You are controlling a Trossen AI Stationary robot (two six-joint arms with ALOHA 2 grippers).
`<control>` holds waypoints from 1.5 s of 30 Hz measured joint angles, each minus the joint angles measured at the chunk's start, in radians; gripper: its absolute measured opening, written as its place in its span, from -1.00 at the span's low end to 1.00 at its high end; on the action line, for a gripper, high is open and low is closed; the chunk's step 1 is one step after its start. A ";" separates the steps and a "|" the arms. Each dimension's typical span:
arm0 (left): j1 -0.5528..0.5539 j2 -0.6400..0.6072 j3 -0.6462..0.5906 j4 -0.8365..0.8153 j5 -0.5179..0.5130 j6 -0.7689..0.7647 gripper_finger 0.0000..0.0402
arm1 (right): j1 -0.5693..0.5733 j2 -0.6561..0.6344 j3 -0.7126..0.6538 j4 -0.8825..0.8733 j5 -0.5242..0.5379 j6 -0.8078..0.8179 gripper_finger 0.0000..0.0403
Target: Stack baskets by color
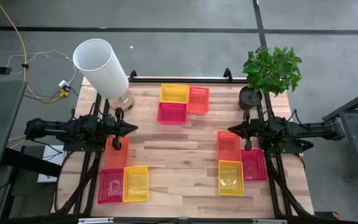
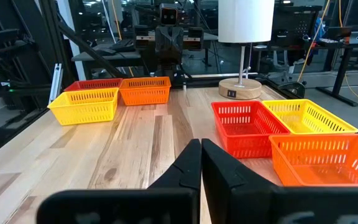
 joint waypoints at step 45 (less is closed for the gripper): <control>0.000 0.007 0.000 0.319 -0.061 -0.032 -1.00 | 0.000 0.000 0.000 0.000 0.000 0.000 -1.00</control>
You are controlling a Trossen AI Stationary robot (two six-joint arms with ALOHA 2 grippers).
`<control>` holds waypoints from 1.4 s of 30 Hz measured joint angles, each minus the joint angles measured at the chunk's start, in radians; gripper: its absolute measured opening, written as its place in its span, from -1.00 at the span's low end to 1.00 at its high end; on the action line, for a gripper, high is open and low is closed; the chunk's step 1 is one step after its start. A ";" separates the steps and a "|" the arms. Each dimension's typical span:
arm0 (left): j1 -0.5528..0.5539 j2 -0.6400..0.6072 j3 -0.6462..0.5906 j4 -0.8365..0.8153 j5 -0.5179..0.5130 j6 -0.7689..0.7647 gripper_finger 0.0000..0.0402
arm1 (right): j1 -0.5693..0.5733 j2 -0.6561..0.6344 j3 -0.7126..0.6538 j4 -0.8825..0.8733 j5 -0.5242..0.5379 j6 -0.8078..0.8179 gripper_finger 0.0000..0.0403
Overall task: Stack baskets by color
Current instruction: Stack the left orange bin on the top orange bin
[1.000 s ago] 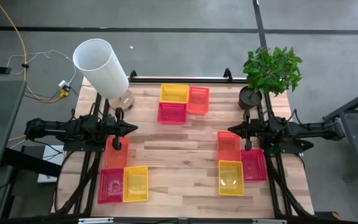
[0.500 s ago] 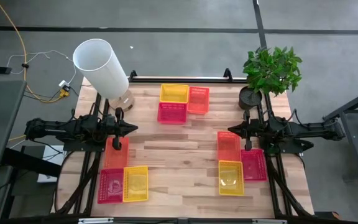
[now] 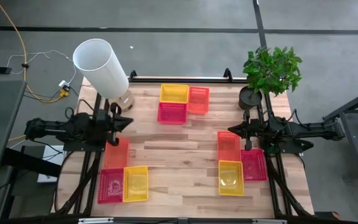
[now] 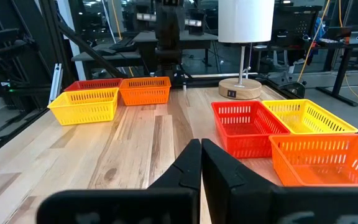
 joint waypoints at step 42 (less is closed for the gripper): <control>-0.121 1.178 0.735 -1.578 0.096 -0.169 -0.01 | 0.000 0.000 0.000 0.000 0.000 0.000 -1.00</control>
